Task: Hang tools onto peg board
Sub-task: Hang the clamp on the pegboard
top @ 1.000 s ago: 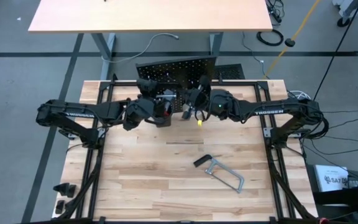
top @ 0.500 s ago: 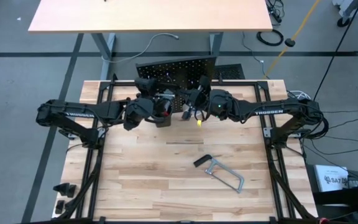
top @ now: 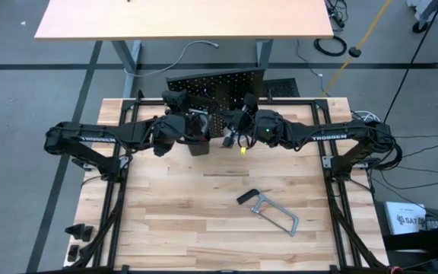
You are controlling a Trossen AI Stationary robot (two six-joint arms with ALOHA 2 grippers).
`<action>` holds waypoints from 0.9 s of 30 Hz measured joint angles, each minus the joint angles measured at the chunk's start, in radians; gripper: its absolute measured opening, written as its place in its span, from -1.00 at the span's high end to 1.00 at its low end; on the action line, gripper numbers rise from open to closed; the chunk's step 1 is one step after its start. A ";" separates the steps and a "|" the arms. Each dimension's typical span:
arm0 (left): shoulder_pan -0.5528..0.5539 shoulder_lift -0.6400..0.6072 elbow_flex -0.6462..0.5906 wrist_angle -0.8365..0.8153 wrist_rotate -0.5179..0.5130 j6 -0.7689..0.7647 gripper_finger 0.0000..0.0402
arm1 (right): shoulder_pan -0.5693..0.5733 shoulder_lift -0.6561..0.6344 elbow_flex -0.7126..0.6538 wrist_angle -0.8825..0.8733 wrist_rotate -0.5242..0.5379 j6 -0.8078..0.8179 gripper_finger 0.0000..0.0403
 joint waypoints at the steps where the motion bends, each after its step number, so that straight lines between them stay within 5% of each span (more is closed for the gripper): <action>1: 0.000 0.000 0.000 0.000 0.000 -0.001 -0.08 | 0.002 0.000 0.000 -0.003 0.000 0.000 1.00; 13: 0.001 0.000 0.000 0.000 0.003 -0.007 -0.08 | 0.004 0.000 0.000 -0.010 0.000 0.000 1.00; 27: -0.006 -0.001 0.000 -0.062 0.006 -0.216 -0.08 | 0.006 0.000 0.000 -0.054 0.004 0.000 1.00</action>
